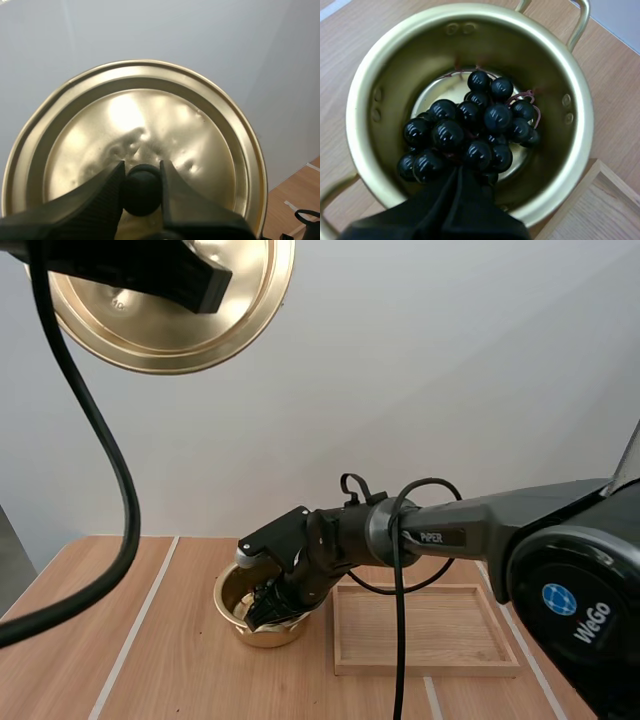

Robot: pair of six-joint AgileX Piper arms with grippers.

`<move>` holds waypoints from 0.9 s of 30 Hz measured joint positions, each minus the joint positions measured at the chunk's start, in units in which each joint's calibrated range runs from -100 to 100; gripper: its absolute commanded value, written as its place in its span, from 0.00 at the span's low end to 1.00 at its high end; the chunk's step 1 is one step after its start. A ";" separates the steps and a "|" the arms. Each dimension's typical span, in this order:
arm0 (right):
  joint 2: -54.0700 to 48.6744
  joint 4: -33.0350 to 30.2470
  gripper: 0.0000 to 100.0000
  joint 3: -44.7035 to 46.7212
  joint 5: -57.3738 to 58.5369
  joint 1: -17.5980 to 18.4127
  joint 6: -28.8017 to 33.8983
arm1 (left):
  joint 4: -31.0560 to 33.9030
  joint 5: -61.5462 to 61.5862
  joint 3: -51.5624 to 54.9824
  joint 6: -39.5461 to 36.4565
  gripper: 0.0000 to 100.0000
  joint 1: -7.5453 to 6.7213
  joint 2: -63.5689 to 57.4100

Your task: Open the lid, put the grape in the pot, and close it

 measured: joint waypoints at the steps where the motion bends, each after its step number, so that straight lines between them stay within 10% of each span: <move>1: 1.10 -0.23 0.00 -0.13 -1.98 0.00 0.00 | 0.00 0.00 0.00 -0.24 0.00 0.00 0.00; 27: -0.40 -1.37 0.00 -5.44 -5.45 0.00 0.00 | 0.00 1.26 0.00 -0.61 0.00 0.00 0.00</move>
